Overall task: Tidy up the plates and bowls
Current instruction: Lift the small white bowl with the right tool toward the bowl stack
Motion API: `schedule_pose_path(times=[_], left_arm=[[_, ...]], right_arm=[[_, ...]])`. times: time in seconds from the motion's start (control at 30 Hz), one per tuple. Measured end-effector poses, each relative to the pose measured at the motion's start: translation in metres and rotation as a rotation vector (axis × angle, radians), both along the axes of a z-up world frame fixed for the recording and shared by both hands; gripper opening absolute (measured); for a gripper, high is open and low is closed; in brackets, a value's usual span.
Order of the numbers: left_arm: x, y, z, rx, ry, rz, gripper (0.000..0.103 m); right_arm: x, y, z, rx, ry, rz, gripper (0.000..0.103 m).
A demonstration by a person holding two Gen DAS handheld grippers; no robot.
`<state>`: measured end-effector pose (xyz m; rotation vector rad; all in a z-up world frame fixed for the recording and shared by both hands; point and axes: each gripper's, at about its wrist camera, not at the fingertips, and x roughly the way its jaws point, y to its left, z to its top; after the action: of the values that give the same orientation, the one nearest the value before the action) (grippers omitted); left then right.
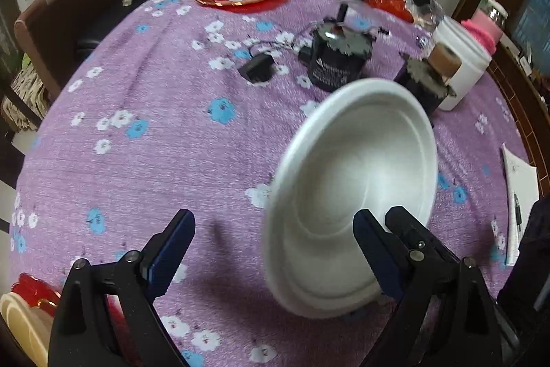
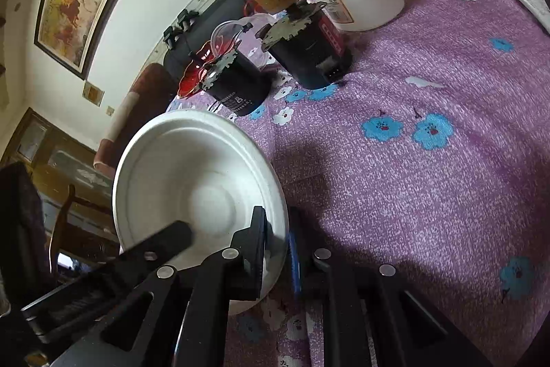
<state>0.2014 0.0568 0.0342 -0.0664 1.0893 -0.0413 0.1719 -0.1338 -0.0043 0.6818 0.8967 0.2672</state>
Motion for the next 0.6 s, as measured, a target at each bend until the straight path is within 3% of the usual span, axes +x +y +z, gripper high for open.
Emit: schedule_pose_path(times=[0.03,0.07,0.1,0.13,0.3,0.6], left_arm=[[0.002,-0.001,-0.002,0.01,0.006,0.005,0.089],[0.003,-0.002,-0.003,0.006,0.014,0.006,0.071],[0.005,-0.004,-0.004,0.015,0.031,-0.005,0.04],[0.007,-0.007,-0.006,-0.012,0.058,-0.047,0.033],[-0.007,-0.012,0.009,0.04,-0.002,-0.061,0.016],[-0.041,0.011,0.045,0.019,-0.051,-0.032,0.012]], right_arm=[[0.0,0.0,0.0,0.005,0.004,0.002,0.014],[0.002,0.001,-0.001,0.011,0.005,0.004,0.013],[0.002,0.001,0.0,0.015,0.007,0.006,0.013],[0.003,0.002,0.0,0.029,-0.001,0.014,0.013],[0.0,0.006,0.009,0.003,-0.013,0.008,0.014],[-0.014,0.025,0.036,0.007,-0.087,0.066,0.013]])
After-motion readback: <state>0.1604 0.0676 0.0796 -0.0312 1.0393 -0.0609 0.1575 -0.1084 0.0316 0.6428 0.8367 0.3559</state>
